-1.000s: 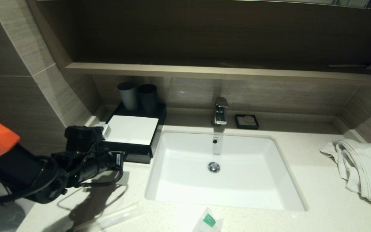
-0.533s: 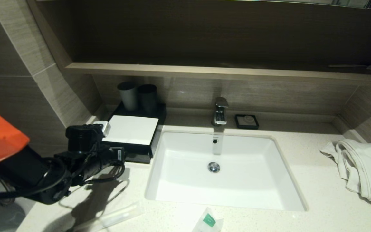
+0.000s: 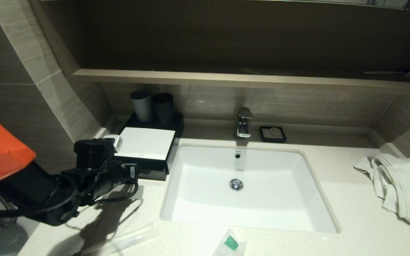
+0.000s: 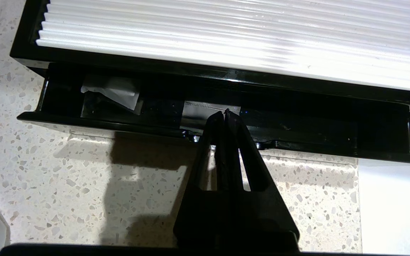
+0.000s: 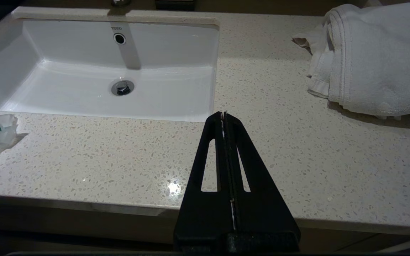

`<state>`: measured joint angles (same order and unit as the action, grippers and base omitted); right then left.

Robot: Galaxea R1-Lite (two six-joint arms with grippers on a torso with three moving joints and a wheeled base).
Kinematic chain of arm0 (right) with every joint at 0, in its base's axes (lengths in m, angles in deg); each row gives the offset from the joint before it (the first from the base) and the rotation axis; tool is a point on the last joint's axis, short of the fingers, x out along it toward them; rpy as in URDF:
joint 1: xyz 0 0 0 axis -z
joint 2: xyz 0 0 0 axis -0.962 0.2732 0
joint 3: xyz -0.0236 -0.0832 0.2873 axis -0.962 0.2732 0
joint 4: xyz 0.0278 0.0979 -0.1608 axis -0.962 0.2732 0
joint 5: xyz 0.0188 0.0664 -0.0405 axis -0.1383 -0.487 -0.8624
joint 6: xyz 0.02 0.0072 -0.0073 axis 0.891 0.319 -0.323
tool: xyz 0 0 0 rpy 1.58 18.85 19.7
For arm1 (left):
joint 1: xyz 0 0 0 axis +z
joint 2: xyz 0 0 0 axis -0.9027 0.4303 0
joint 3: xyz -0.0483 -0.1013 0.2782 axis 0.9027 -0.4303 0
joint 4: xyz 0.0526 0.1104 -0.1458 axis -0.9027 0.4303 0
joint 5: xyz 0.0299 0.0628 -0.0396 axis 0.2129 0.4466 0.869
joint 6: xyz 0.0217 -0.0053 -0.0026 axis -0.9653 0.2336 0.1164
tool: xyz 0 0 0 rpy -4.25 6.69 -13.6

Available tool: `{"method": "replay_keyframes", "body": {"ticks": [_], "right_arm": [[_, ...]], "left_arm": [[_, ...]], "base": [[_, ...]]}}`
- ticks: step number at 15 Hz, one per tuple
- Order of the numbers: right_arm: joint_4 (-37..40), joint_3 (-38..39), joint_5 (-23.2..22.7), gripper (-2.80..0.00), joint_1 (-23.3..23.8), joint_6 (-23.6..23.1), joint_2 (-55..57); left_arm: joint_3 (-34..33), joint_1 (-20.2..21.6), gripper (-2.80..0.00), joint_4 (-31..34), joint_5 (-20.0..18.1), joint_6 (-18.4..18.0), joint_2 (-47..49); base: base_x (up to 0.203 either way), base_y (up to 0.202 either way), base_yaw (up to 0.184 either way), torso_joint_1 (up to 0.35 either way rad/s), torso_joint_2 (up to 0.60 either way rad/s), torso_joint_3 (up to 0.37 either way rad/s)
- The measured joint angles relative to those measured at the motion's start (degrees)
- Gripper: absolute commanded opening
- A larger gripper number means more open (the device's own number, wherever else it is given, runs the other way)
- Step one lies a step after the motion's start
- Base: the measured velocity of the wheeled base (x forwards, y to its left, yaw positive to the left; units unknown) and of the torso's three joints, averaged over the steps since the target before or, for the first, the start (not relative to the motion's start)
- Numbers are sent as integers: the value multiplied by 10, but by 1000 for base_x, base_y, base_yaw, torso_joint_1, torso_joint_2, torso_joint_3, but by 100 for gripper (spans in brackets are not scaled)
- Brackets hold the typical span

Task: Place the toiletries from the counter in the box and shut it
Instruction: Open the drawer

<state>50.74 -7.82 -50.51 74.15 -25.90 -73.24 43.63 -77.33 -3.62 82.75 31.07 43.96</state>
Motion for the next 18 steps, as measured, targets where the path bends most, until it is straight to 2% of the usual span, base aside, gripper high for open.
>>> {"method": "replay_keyframes", "body": {"ticks": [18], "right_arm": [[0,0,0,-280,0,0,0]], "left_arm": [[25,0,-280,-1,0,0,22]], "base": [[0,0,0,0,0,0]]}}
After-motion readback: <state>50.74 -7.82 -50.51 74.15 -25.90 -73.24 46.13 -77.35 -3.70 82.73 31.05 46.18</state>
